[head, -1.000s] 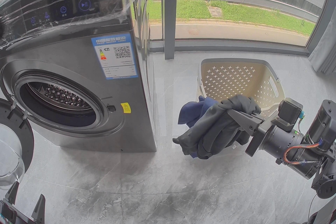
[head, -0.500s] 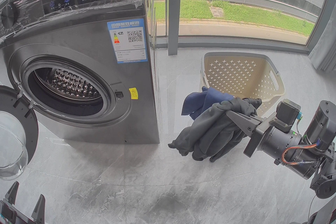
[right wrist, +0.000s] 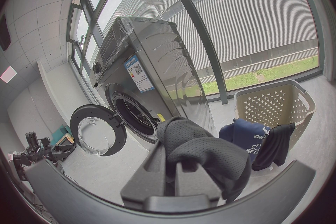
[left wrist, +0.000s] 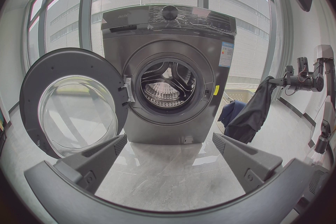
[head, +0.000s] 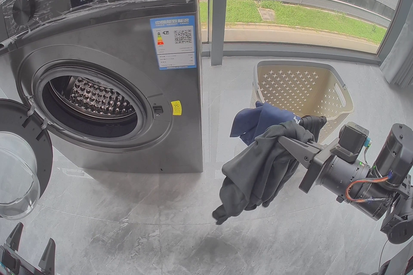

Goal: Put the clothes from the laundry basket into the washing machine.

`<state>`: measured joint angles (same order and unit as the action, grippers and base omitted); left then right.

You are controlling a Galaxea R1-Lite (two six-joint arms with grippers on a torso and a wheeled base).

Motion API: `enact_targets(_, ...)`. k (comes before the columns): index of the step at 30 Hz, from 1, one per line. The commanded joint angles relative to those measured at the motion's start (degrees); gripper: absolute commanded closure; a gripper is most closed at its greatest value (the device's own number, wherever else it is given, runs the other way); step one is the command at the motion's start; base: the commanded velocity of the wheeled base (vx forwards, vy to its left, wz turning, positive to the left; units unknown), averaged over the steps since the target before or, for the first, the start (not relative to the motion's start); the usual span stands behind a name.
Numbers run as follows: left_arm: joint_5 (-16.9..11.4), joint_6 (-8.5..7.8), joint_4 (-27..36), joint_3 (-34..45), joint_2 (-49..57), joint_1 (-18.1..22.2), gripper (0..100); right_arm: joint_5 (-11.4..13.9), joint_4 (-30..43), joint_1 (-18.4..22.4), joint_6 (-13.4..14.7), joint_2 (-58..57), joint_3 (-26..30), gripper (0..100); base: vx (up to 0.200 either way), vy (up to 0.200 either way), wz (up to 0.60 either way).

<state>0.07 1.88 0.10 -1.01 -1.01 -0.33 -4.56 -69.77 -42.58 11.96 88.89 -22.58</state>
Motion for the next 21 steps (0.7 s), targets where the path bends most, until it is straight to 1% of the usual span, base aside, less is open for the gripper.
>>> enact_targets(1,0.01,-0.03,-0.01,0.84,0.66,-0.02,0,-0.01,-0.02,-0.05,-0.01,0.14,-0.01,100,0.0,0.2,0.0)
enact_targets(10,0.01,0.06,-0.01,0.84,0.66,-0.02,0,-0.01,0.07,-0.05,-0.01,0.14,-0.01,100,0.0,0.2,0.0)
enact_targets(21,0.01,-0.03,-0.01,0.84,0.66,-0.02,0,0.08,-0.19,0.57,-0.01,0.58,-0.01,100,0.0,0.0,0.0)
